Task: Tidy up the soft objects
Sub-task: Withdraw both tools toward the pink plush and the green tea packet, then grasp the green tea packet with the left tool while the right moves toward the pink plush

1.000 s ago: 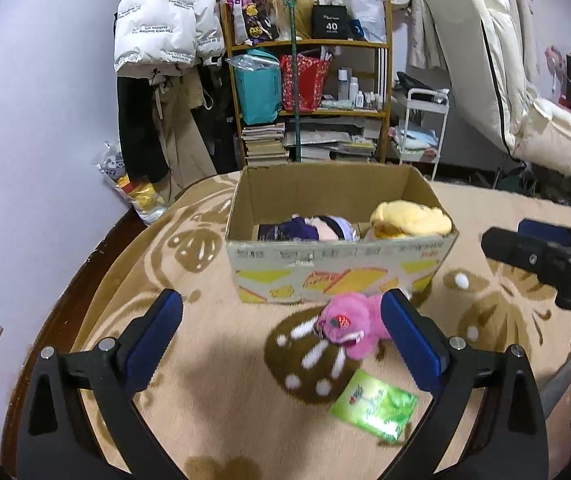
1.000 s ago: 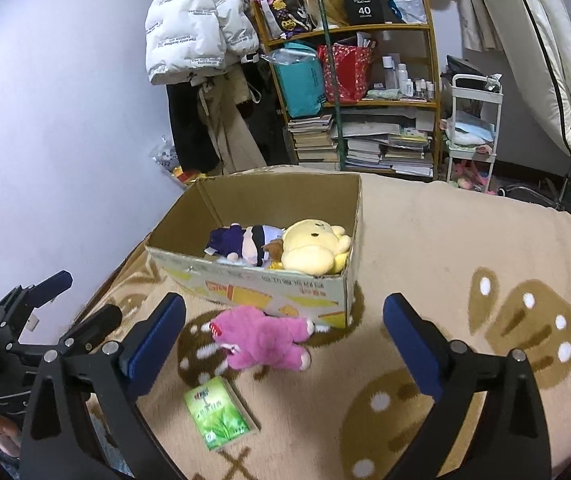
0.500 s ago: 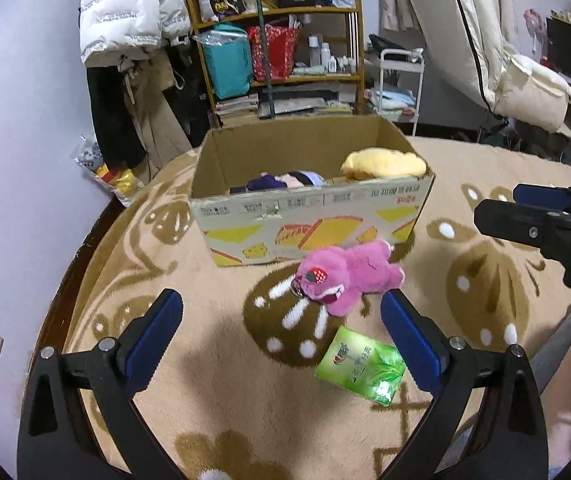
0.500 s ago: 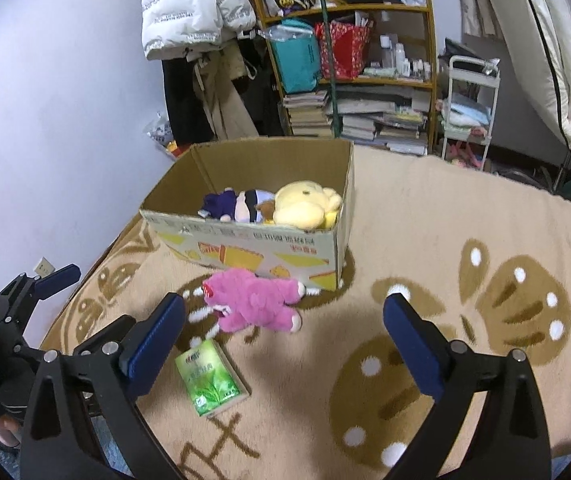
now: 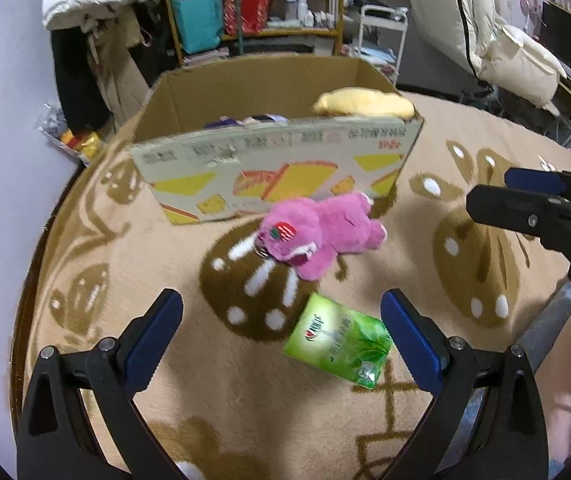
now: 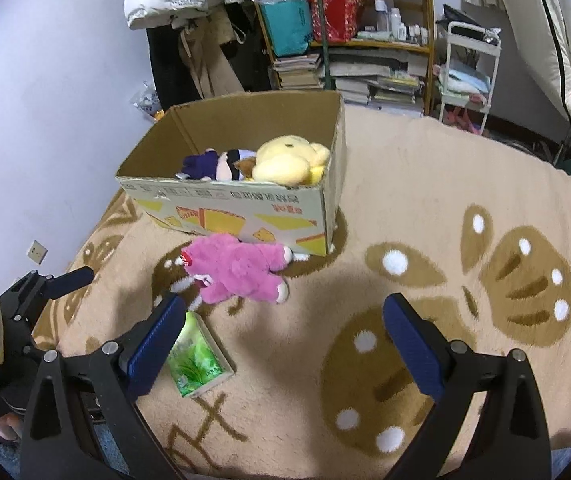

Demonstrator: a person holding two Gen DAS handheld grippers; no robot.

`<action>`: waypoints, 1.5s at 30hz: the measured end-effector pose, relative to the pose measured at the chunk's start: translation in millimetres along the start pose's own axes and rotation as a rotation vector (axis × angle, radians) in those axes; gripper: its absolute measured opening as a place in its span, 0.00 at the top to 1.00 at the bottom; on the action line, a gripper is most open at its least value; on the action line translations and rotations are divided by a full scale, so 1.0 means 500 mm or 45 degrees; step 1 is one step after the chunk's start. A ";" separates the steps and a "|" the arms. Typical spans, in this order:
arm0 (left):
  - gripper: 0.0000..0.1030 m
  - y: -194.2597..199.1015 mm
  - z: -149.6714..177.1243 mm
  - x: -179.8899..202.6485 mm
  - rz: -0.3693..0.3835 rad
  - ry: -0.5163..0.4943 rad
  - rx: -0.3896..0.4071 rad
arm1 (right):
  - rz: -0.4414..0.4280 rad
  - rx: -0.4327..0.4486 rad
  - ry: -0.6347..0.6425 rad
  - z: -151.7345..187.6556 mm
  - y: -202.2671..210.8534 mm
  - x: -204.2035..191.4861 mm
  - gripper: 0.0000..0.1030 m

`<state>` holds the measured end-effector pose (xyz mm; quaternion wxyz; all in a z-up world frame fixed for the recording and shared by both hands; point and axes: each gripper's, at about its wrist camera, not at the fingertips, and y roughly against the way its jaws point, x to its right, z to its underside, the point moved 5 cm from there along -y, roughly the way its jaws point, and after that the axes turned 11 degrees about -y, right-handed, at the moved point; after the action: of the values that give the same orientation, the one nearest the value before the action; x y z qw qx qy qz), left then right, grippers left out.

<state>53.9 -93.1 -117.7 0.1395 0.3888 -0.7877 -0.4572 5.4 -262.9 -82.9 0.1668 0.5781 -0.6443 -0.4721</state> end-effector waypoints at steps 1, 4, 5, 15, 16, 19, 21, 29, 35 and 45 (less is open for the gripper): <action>0.04 -0.007 0.001 0.004 0.017 -0.007 -0.011 | 0.001 -0.012 -0.002 0.001 -0.004 0.002 0.00; 0.04 -0.026 0.004 0.020 0.078 -0.028 -0.049 | 0.009 -0.040 -0.002 0.002 -0.018 0.004 0.00; 0.04 -0.033 0.006 0.026 0.096 -0.037 -0.063 | 0.012 -0.051 -0.002 0.002 -0.022 0.006 0.00; 0.04 -0.087 0.023 0.066 0.213 -0.095 -0.196 | 0.027 -0.160 -0.019 0.017 -0.071 0.015 0.00; 0.04 -0.091 0.025 0.067 0.215 -0.097 -0.207 | 0.025 -0.166 -0.020 0.018 -0.075 0.016 0.00; 0.04 -0.097 0.034 0.073 0.227 -0.110 -0.227 | 0.003 -0.195 -0.037 0.023 -0.088 0.016 0.00; 0.05 -0.099 0.037 0.077 0.235 -0.117 -0.237 | -0.008 -0.227 -0.069 0.027 -0.103 0.022 0.00; 0.16 -0.121 0.045 0.074 0.197 -0.094 -0.282 | -0.027 -0.251 -0.130 0.023 -0.132 0.032 0.00; 0.40 -0.115 0.049 0.055 0.242 -0.018 -0.271 | -0.032 -0.257 -0.106 0.025 -0.151 0.017 0.00; 0.36 -0.117 0.049 0.065 0.254 -0.046 -0.284 | -0.005 -0.307 -0.077 0.041 -0.184 0.001 0.00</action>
<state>46.8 -118.4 -184.0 0.2124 0.2822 -0.7692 -0.5325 43.7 -244.4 -167.0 0.2145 0.5407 -0.5864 -0.5637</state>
